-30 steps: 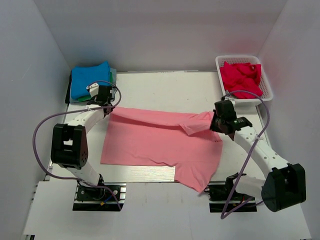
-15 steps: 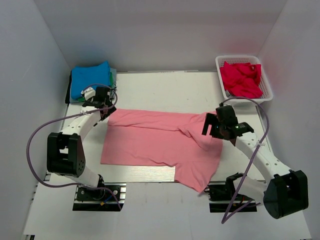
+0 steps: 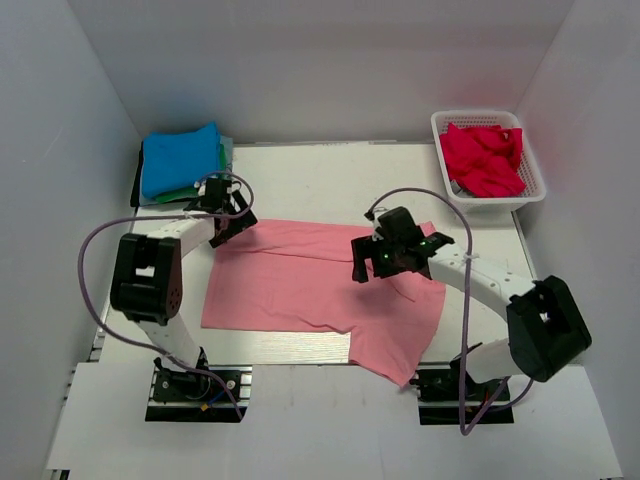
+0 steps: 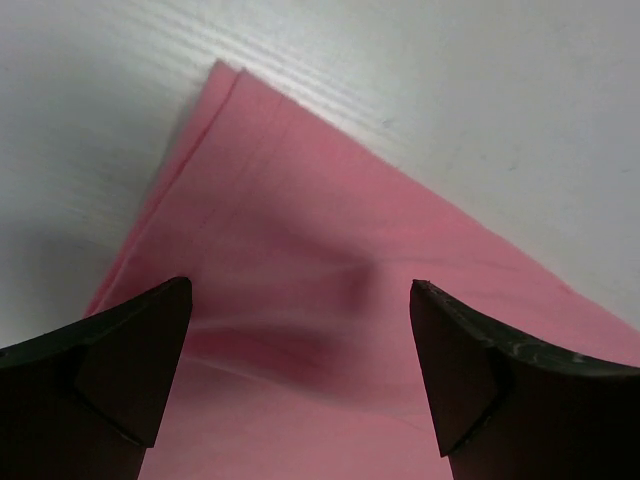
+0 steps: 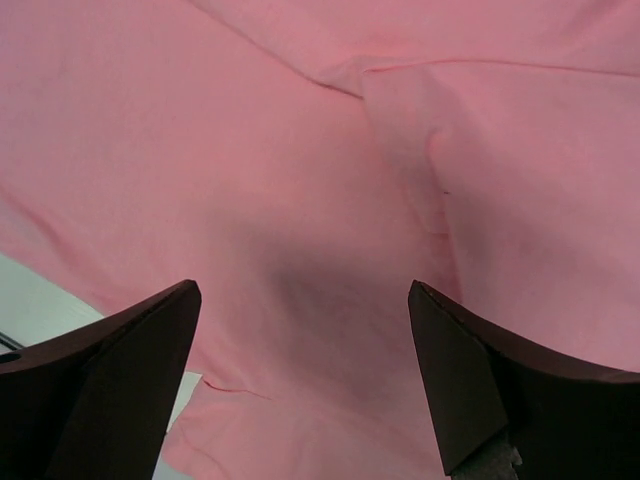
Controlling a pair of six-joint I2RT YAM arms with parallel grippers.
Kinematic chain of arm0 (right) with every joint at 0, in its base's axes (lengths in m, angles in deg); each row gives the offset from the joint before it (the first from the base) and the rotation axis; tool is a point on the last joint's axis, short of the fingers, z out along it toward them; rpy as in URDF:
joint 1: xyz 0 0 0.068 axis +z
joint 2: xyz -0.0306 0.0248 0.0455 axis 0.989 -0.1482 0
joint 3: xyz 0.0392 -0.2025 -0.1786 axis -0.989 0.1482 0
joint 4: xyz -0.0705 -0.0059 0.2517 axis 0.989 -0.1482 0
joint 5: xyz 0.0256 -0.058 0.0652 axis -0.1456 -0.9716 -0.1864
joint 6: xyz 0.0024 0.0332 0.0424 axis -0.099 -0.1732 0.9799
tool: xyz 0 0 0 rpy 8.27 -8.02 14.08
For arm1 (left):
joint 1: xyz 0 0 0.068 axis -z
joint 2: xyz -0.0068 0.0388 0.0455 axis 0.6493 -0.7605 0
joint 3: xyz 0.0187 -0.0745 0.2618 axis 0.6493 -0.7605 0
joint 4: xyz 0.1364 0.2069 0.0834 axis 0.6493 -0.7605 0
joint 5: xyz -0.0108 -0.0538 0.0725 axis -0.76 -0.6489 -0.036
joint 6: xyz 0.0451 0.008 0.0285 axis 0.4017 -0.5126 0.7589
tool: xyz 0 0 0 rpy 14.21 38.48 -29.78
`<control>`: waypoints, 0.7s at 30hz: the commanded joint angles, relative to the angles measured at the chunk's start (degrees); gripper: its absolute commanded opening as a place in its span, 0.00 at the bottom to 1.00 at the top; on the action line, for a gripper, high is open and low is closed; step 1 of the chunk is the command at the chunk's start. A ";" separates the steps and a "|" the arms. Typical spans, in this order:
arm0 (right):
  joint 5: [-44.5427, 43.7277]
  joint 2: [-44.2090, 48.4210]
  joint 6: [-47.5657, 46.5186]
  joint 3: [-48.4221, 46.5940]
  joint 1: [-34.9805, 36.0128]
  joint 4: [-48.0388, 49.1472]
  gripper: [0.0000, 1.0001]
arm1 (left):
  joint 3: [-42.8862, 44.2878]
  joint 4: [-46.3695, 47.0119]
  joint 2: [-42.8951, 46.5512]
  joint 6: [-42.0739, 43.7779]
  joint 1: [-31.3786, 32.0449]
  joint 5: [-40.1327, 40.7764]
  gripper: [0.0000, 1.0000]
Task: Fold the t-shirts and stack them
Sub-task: Fold the flattened tshirt in 1/3 of the way
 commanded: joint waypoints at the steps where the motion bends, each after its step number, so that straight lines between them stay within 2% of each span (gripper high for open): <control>1: -0.61 -1.39 -0.87 -1.68 1.88 3.00 0.89 | 1.33 -1.50 -2.98 1.10 -0.54 -4.77 1.00; 6: -8.26 -6.49 0.62 -2.12 3.46 4.85 0.89 | 1.34 -3.89 -3.44 1.10 -1.07 -3.02 1.00; 11: -14.93 -10.80 3.43 -4.14 3.20 4.06 0.88 | 0.72 -8.80 6.83 -0.57 0.16 4.60 1.00; 15: -17.14 -12.47 4.75 -4.14 3.03 4.41 0.85 | -1.47 -14.08 16.06 -4.08 0.17 6.55 1.00; 18: -18.90 -13.52 6.77 -4.05 3.11 5.37 0.80 | -4.45 -14.80 23.87 -4.61 0.17 7.35 1.00; 21: -20.56 -13.88 8.61 -4.31 3.11 5.90 0.62 | -7.17 -14.10 29.34 -4.62 0.17 7.97 1.00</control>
